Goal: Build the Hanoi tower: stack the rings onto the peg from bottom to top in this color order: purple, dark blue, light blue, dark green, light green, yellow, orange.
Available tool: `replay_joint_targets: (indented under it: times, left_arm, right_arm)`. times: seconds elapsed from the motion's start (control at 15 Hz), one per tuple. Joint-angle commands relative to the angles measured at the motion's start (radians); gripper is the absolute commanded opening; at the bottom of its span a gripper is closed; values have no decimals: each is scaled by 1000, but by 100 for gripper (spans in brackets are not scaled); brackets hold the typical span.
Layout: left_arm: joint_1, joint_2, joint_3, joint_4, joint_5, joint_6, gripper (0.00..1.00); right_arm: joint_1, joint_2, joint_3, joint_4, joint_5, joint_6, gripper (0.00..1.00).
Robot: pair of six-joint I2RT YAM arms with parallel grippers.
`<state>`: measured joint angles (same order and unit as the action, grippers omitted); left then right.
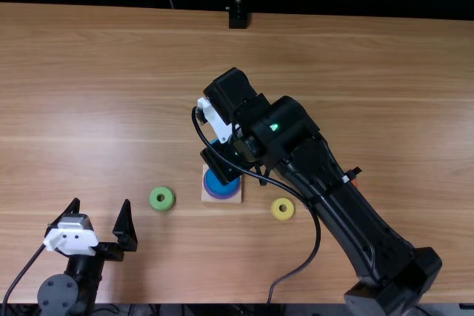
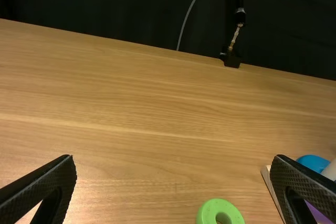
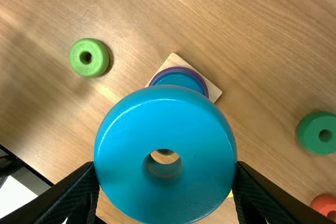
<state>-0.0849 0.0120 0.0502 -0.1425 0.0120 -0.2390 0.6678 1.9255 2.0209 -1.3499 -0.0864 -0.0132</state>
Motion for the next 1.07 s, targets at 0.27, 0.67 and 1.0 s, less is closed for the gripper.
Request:
replay_joint_targets:
  times: [0.27, 0.67, 1.0]
  left_arm:
    - [4, -12, -50, -14, 19, 7, 100]
    - [4, -12, -50, -14, 19, 7, 100]
    - [4, -12, -50, -14, 19, 7, 100]
  right_arm:
    - [9, 41, -4, -2, -7, 2, 0]
    - [9, 58, -4, 1, 2, 0, 100]
    - [6, 55, 110, 11, 4, 8, 100]
